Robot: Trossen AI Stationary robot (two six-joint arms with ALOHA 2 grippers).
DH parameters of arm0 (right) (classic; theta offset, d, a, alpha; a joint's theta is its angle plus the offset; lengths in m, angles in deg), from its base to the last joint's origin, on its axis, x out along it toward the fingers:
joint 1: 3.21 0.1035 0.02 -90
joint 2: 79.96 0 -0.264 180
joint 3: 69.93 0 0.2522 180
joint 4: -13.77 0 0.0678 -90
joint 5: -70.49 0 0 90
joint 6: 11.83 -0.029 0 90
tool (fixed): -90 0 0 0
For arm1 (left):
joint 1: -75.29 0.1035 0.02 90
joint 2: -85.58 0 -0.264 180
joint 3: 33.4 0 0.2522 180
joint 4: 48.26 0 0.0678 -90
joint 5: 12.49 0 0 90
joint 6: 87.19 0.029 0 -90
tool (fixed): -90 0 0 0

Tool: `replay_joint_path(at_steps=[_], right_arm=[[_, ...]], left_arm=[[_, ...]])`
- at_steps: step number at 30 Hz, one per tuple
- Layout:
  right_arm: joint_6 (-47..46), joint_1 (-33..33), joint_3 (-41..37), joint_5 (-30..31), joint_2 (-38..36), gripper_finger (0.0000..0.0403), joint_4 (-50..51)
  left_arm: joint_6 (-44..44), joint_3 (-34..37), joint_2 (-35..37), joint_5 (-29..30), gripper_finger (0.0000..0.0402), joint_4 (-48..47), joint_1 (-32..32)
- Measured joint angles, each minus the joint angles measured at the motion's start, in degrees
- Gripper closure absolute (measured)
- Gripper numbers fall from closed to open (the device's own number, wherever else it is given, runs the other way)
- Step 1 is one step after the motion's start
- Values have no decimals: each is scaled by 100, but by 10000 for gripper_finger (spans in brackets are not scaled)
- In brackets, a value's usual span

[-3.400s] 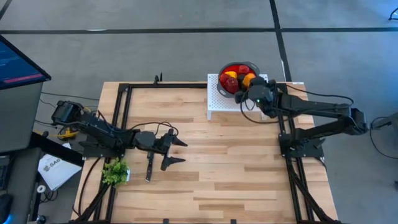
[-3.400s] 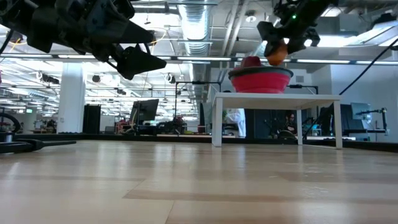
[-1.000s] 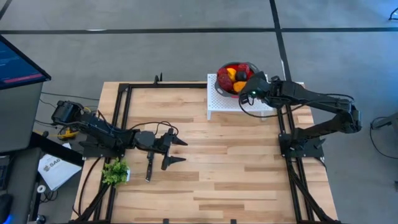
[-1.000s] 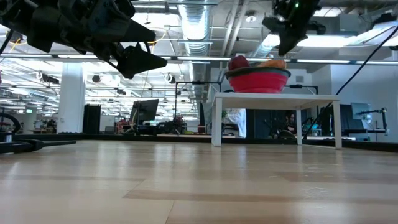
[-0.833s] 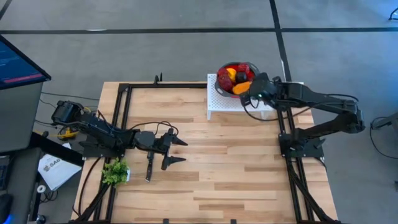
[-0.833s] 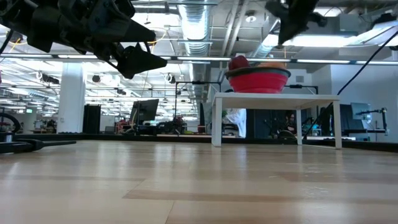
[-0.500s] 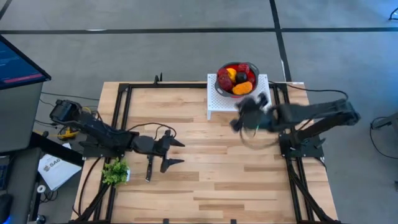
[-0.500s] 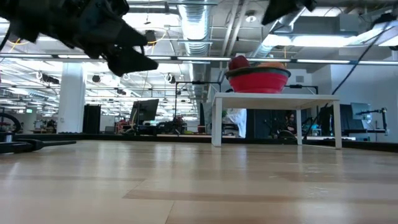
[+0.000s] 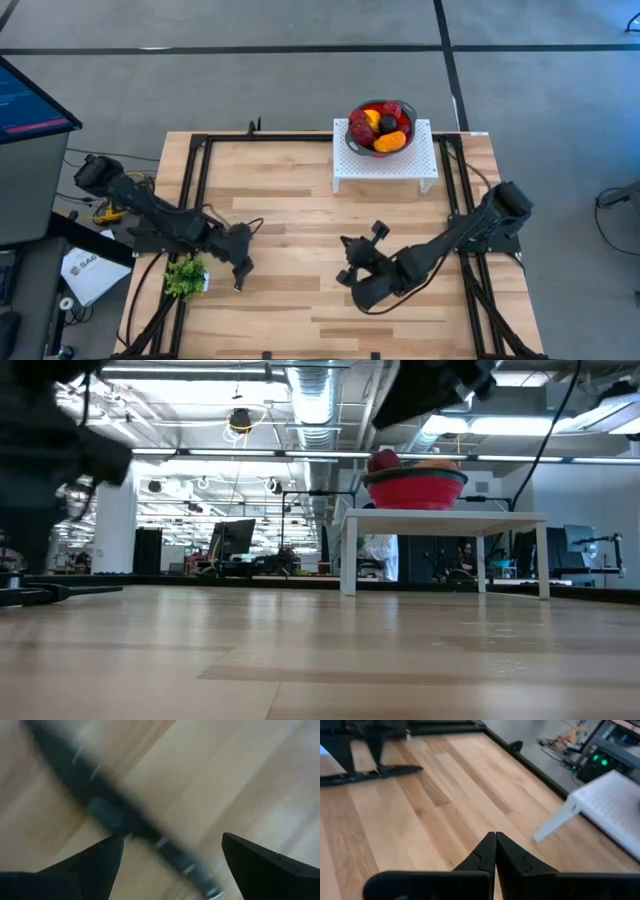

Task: Pick & Place Fruit
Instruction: Put the black knife on the shelf

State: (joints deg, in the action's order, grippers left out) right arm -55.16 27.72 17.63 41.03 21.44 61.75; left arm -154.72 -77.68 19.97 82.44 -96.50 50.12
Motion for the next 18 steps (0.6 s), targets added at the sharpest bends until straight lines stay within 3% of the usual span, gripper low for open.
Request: replay_joint_path(at_steps=[6, 18], right_arm=[[-776, 103, -2, 153, 280, 402, 278], [-789, 203, -2, 406, 278, 401, 379]], left_arm=[[-885, 245, -403, -348, 97, -89, -121], [-931, 246, -756, -41, 210, -28, -119]])
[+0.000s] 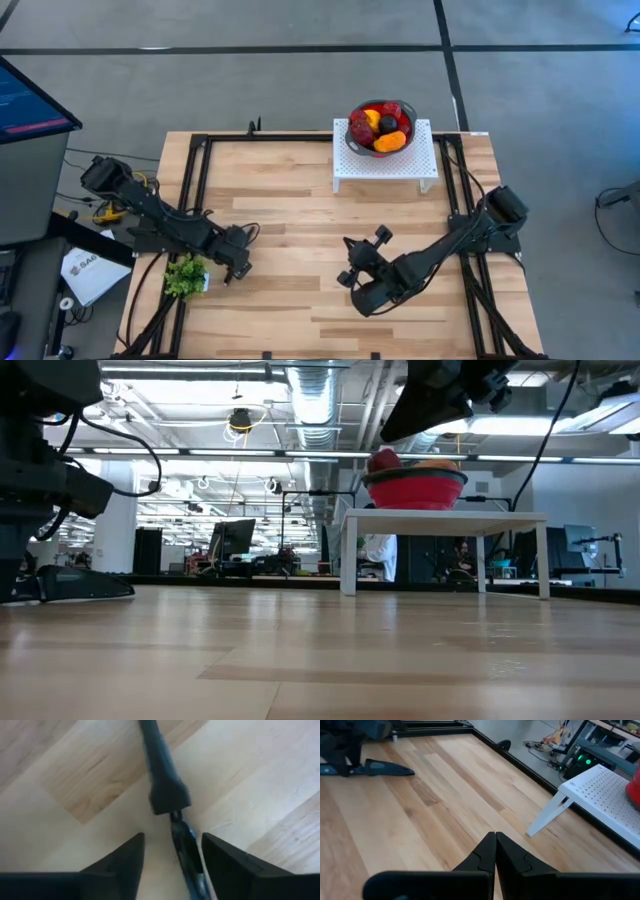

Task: Pick & Place Fruit
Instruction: Put the black knife on the shelf

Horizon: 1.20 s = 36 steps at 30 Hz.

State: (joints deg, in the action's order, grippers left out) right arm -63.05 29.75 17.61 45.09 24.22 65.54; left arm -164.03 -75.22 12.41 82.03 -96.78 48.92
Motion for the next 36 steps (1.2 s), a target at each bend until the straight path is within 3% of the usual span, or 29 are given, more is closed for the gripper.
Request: replay_joint_path(at_steps=[4, 12, 15, 18, 23, 29, 32, 36], right_arm=[[-167, 199, 2, -3, -140, 401, 259], [-1502, 657, 2, -7, -360, 401, 1409], [-1542, 641, 2, -35, -184, 396, 1286], [-1526, 619, 2, -99, -13, 383, 1013], [-1423, 677, 0, -153, 526, 337, 102], [-624, 678, -2, -175, 1324, 253, -2146], [-373, 659, -3, -295, 1529, 209, -2819], [-409, 652, -4, -475, 1429, 162, -2695]], left_arm=[[105, 7, -7, 105, 261, 14, 0], [476, -83, -29, 639, 355, 368, 4], [874, -188, -10, 1055, 357, 1127, 56], [1488, -165, -30, 985, 344, 2164, 147], [2717, -179, -20, 944, 320, 4134, 464], [4169, -182, -16, 765, 359, 6299, 719], [4636, -184, -15, 759, 386, 6780, 728], [4974, -184, -15, 710, 400, 6788, 715]])
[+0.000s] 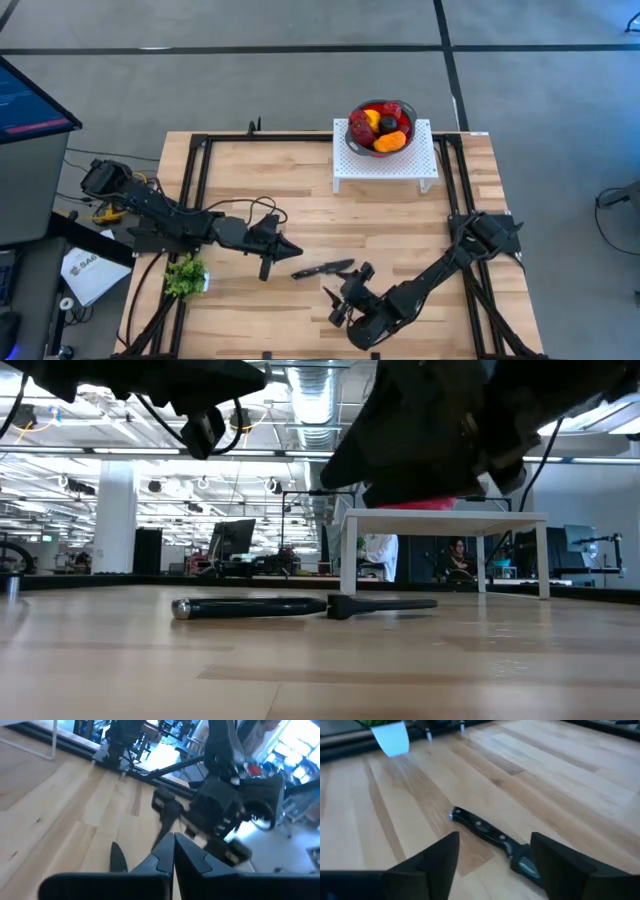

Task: Pick & Place Fruit
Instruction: Put the black knife on the shelf

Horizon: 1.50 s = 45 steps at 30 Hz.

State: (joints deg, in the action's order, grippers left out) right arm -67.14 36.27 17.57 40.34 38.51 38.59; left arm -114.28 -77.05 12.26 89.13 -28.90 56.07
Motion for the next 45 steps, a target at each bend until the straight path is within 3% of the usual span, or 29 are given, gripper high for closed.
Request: replay_joint_path(at_steps=[7, 16, 21, 27, 33, 45], right_arm=[[38, 175, 4, 3, -819, 143, 1107], [473, 42, 4, 64, -1173, 143, 1397], [448, -25, 2, 3, -1134, 143, 1402], [429, 98, 2, 0, -1134, 143, 1373], [427, 412, 2, -3, -1134, 143, 1378], [77, 739, 2, 20, -1134, 143, 1400]], left_arm=[[738, -7, -485, -300, 373, -150, 41], [929, -610, -2469, -882, 226, -197, 314], [1499, -975, -3142, -1001, 177, -249, 316], [1903, -983, -3130, -687, 182, -383, 399], [1764, -984, -3128, -739, 202, -714, 419], [1669, -997, -3107, -793, 200, -1248, 642]])
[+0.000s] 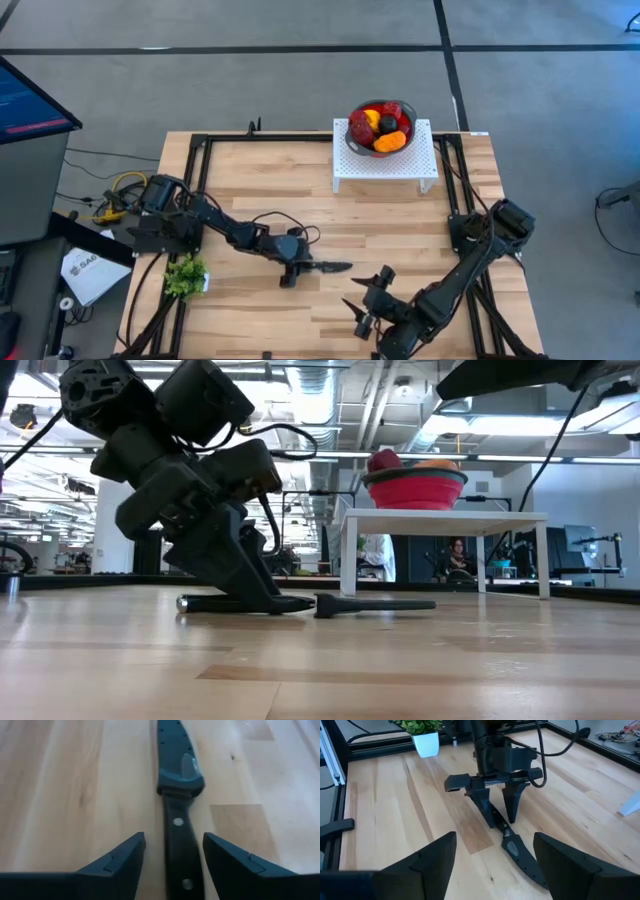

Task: Pick & Place Fruit
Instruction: Put the black knife on the shelf

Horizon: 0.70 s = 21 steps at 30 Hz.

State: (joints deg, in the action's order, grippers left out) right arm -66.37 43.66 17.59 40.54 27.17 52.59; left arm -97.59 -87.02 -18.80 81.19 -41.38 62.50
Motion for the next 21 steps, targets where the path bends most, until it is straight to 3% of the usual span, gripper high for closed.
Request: replay_joint_path(at_steps=[4, 8, 14, 21], right_arm=[[-139, 41, 0, -20, 0, 143, 59], [-674, 277, 0, -29, 0, 143, 383], [-2037, 592, 0, -50, 0, 143, 1144], [-1581, 513, 0, -156, 27, 143, 689]], left_arm=[[118, -3, 3, 40, 240, -248, 148], [140, 0, 3, 99, 312, -387, 197], [-52, 55, 342, 126, 316, -553, 200], [-122, 33, 1847, 116, 316, -283, 192]])
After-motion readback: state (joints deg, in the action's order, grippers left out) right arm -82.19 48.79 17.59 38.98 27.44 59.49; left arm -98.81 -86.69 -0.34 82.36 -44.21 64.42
